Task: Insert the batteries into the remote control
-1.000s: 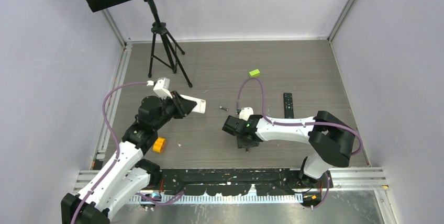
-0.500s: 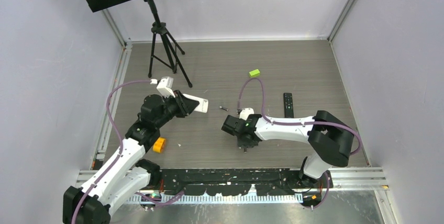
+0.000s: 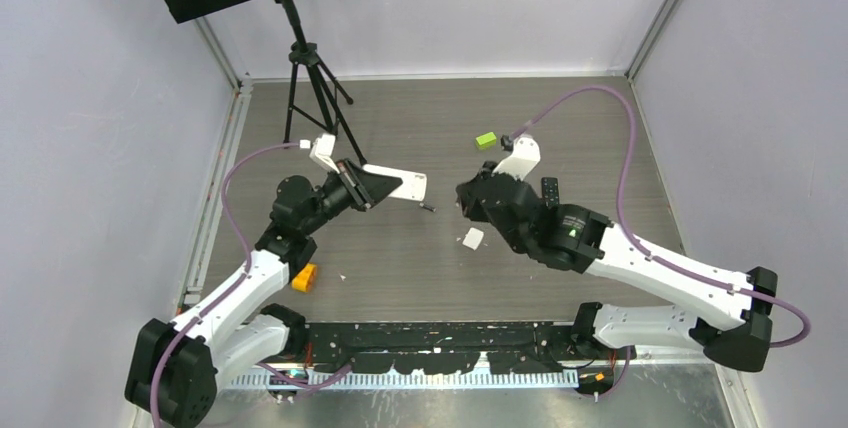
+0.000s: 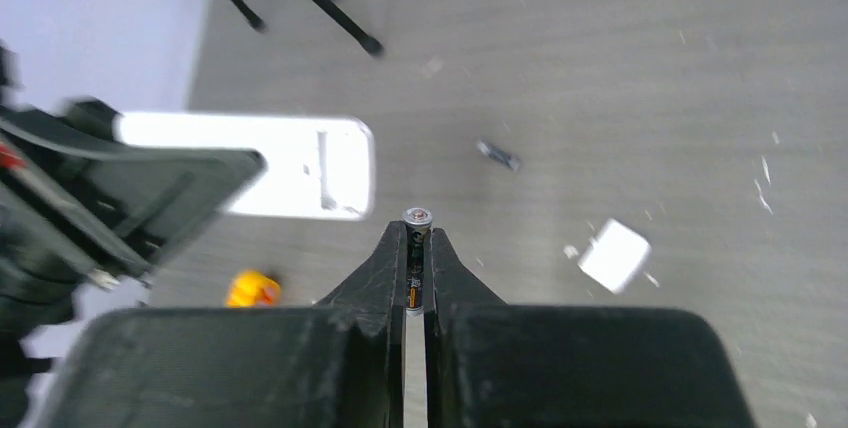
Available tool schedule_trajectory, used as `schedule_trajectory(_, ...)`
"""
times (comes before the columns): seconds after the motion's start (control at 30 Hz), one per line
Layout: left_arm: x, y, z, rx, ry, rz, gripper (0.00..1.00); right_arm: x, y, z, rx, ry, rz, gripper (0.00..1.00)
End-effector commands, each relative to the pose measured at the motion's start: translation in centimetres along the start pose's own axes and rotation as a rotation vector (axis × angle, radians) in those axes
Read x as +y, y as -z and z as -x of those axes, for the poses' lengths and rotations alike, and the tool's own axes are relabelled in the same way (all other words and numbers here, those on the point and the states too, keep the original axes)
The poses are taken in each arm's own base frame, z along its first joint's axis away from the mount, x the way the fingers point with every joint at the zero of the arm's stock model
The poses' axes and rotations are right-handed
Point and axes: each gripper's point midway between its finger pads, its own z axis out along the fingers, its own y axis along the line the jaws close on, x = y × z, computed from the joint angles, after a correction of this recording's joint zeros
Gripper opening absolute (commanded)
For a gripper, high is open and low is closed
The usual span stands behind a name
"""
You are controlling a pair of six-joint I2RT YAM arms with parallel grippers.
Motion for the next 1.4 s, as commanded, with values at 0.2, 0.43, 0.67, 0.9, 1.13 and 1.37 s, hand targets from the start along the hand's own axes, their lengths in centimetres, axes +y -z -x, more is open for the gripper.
schedule_trajectory(0.2,-8.7,0.7,5.2,-0.12,0.127,-0.288,0.0,8.9,1.3,10.5,-0.282,-0.003,0.195,0.01)
schedule_trajectory(0.43,-10.4,0.6,6.4,-0.118,0.213,-0.326,0.0,10.9,0.6,10.8,-0.276,0.027,0.228,0.01)
schedule_trajectory(0.67,-11.3,0.6,7.1,-0.117,0.272,-0.349,0.0,10.8,-0.1,9.7,-0.253,0.019,0.225,0.01)
schedule_trajectory(0.9,-11.7,0.5,7.5,-0.121,0.338,-0.38,0.0,10.7,-1.0,8.7,-0.244,0.047,0.215,0.02)
schedule_trajectory(1.13,-12.1,0.5,8.4,-0.15,0.406,-0.418,0.0,10.4,-1.6,7.3,-0.218,0.071,0.214,0.06)
schedule_trajectory(1.37,-12.7,0.1,9.1,-0.158,0.397,-0.452,0.0,10.8,-0.9,7.3,-0.19,0.054,0.241,0.23)
